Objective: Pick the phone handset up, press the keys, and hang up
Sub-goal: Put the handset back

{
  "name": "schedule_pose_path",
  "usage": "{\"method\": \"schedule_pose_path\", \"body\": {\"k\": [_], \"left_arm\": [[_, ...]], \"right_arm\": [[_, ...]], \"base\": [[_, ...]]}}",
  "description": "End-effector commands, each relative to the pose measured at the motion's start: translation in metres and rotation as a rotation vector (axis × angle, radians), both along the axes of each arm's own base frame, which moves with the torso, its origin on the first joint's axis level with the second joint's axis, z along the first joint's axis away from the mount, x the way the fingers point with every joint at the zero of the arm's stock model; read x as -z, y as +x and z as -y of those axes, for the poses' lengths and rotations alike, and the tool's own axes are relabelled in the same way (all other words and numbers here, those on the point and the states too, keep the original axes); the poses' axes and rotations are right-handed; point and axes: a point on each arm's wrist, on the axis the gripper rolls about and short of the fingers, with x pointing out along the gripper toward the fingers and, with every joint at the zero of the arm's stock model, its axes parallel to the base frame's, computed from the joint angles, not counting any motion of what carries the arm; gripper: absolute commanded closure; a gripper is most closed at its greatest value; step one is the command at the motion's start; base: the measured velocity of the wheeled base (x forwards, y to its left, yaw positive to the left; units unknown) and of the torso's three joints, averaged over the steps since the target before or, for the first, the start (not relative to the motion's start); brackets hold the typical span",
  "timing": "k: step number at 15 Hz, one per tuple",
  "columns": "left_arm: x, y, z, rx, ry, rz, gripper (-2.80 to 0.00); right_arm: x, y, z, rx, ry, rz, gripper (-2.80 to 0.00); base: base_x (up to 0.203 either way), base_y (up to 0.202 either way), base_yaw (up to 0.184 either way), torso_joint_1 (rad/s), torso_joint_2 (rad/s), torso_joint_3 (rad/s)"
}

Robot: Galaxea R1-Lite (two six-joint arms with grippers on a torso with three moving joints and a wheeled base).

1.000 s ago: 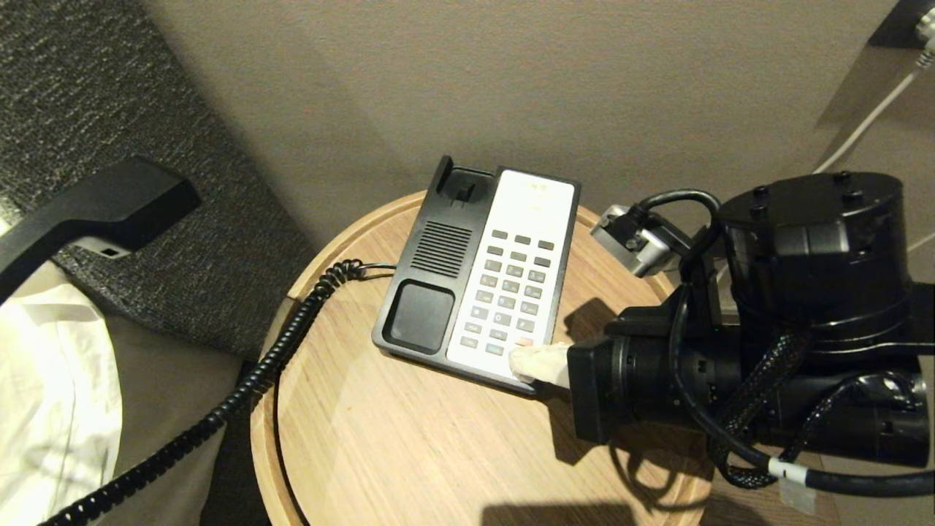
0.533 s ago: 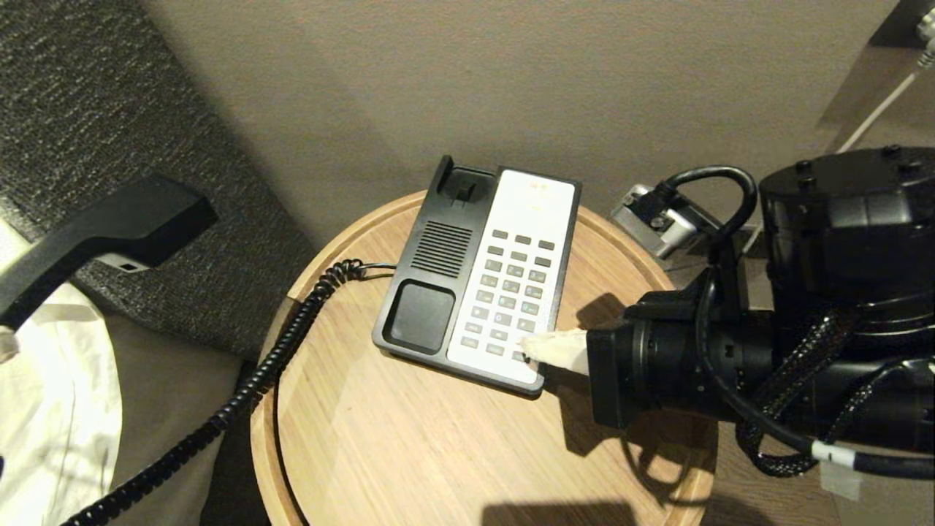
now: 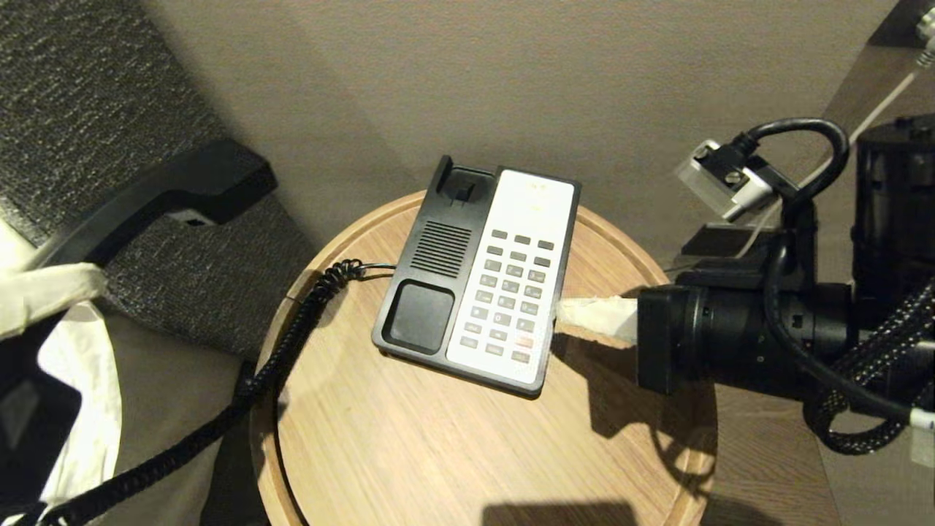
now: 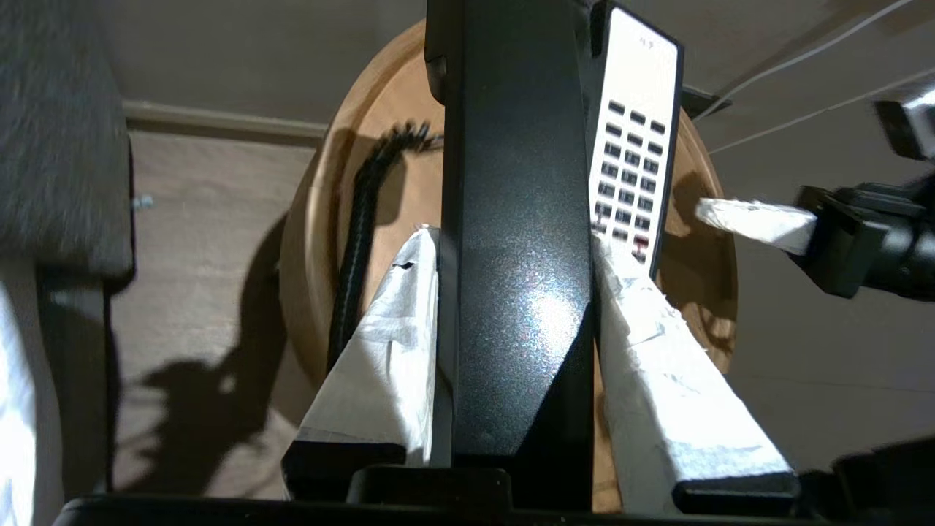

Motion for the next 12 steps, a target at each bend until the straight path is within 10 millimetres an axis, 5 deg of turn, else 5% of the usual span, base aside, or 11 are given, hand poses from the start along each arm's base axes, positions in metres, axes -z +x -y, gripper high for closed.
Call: {"method": "schedule_pose_path", "body": {"k": [1,4,8,12], "left_arm": [[-0.009,0.027,0.04,-0.017,0.077,-0.033,0.0],[-0.024,0.055,0.083,-0.065,0.118,-0.036,0.0],[-0.011,0.079,0.138,-0.096,0.223,-0.055,0.0],[0.0,0.085,0.155,-0.084,0.284,-0.031,0.0]], "right_arm": [[-0.008,-0.004,0.014,0.067,0.021,0.034,0.0],[-0.009,0.0,0.033,0.183,0.01,0.057,0.0],[-0.012,-0.002,0.054,0.286,0.018,0.085,0.0],[-0.015,-0.007,0.073,0.371,0.017,0.1,0.0]], "base": [[0.0,0.0,0.0,0.0,0.0,0.0],[0.0,0.0,0.0,0.0,0.0,0.0],[0.0,0.0,0.0,0.0,0.0,0.0],[0.0,0.0,0.0,0.0,0.0,0.0]]}}
